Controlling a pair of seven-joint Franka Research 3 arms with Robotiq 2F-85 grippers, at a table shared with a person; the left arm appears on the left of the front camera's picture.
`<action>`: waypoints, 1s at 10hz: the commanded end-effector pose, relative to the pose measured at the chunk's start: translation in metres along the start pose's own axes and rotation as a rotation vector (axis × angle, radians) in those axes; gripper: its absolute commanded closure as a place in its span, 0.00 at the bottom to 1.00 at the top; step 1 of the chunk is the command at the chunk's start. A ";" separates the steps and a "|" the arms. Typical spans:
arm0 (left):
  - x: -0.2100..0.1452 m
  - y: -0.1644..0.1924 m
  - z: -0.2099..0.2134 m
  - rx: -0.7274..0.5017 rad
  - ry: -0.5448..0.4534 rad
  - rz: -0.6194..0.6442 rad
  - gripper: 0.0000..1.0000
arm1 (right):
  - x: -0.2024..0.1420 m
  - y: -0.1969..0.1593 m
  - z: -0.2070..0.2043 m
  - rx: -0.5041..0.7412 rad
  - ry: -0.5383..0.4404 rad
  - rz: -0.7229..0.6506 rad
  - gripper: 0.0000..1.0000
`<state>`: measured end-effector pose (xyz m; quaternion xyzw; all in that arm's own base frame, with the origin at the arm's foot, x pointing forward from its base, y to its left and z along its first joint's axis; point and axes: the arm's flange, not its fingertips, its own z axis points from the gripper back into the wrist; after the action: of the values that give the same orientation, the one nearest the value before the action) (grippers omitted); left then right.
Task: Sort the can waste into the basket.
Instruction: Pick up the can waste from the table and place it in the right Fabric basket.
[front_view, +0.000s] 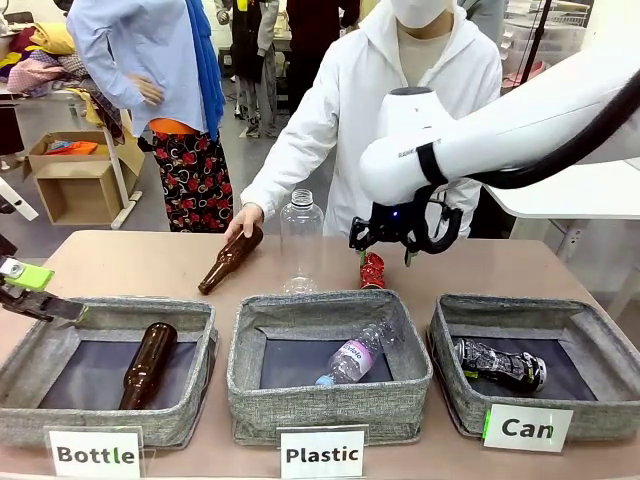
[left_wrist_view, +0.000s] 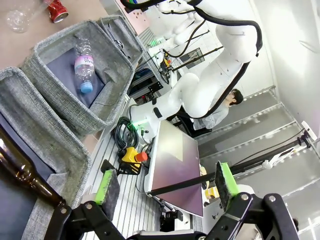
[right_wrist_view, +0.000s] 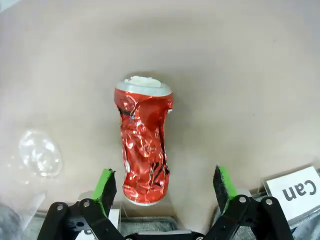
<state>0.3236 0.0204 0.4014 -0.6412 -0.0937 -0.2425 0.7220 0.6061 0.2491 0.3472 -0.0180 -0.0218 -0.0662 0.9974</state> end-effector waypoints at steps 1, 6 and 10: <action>-0.001 -0.004 0.001 -0.005 -0.002 0.005 0.00 | 0.021 -0.003 0.006 -0.033 0.020 -0.072 0.00; 0.000 0.000 0.000 0.000 0.000 0.000 0.00 | 0.025 -0.011 -0.008 0.026 0.102 -0.025 0.00; -0.099 -0.130 -0.005 0.123 0.009 -0.103 0.00 | 0.038 -0.007 -0.022 0.075 0.154 -0.010 0.00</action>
<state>0.2631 0.0423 0.4824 -0.6047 -0.1127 -0.2916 0.7325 0.6299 0.2385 0.3234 0.0104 0.0407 -0.0803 0.9959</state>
